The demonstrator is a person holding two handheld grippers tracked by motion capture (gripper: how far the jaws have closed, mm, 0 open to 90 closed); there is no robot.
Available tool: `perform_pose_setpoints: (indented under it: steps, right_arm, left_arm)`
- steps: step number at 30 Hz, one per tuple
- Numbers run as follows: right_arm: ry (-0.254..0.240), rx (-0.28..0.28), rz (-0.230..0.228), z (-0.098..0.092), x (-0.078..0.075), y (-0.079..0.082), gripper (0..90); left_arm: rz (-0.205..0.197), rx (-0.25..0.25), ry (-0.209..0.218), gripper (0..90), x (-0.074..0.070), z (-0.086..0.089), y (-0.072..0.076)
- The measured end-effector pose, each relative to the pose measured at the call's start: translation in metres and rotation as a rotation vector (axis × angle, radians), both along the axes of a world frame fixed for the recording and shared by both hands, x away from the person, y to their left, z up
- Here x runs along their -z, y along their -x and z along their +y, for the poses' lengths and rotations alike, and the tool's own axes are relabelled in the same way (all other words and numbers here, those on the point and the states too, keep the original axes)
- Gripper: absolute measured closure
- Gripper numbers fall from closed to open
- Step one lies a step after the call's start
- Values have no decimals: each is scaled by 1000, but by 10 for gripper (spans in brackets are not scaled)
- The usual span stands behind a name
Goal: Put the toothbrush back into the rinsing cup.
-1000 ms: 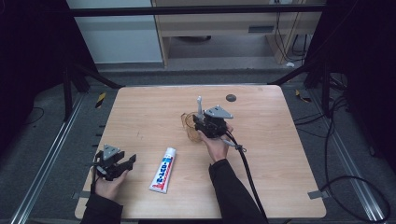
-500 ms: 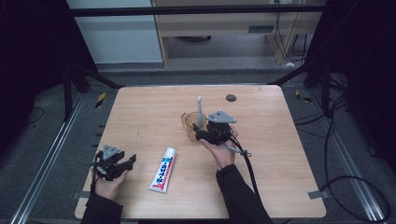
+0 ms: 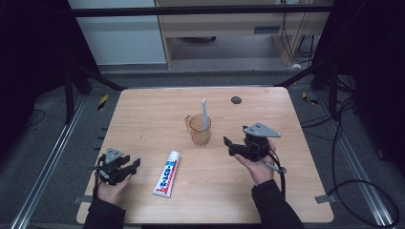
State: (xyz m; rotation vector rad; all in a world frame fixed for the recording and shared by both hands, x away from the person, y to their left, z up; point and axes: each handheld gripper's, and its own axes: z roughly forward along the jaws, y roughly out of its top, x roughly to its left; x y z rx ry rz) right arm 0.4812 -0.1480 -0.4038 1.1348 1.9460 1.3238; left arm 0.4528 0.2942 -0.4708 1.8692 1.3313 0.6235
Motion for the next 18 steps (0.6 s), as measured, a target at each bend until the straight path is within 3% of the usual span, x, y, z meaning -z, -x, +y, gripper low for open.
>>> perform_pose_setpoints:
  steps: [5, 13, 18]
  right_arm:
    - [6, 22, 15, -22, 3, 11, 194]
    - [25, 49, 65, -51, 22, 28, 224]
    - [49, 59, 95, -61, 33, 34, 248]
  left_arm:
    - [6, 19, 13, 562, -1, -2, 0]
    - [14, 69, 2, 666, -3, -11, 3]
    - [62, 147, -16, 739, -2, -22, 4]
